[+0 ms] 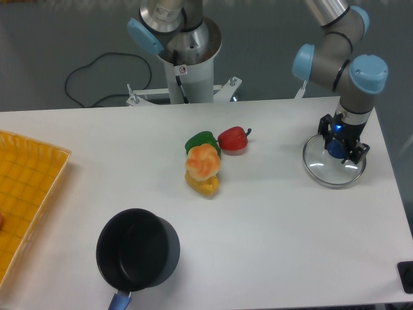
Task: Place the lid on the table
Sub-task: 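Set the glass lid down flat on the table, then open the gripper and release the glass lid on the table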
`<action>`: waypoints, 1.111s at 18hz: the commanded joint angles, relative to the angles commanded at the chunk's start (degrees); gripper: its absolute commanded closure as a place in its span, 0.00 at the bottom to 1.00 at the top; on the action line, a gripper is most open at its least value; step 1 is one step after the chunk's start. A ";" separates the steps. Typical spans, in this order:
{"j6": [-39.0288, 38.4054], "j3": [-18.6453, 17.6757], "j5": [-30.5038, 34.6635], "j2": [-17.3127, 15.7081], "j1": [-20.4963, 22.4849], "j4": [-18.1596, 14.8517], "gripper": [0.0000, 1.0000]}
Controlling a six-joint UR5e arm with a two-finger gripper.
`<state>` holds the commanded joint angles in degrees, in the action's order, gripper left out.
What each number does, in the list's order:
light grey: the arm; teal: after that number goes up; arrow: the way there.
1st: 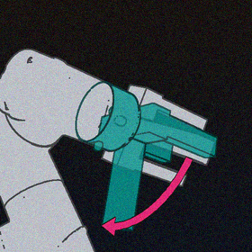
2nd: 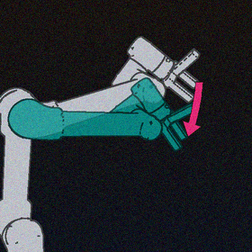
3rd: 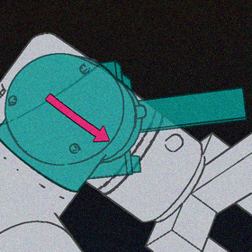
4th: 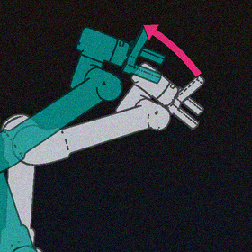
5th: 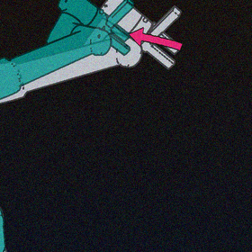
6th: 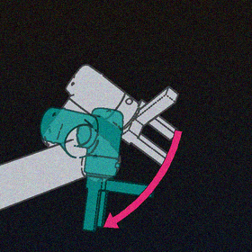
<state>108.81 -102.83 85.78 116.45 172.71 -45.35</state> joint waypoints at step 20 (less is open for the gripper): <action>-0.09 0.26 0.00 0.79 -0.53 0.00 0.24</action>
<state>108.72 -102.57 85.78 117.25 172.18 -45.35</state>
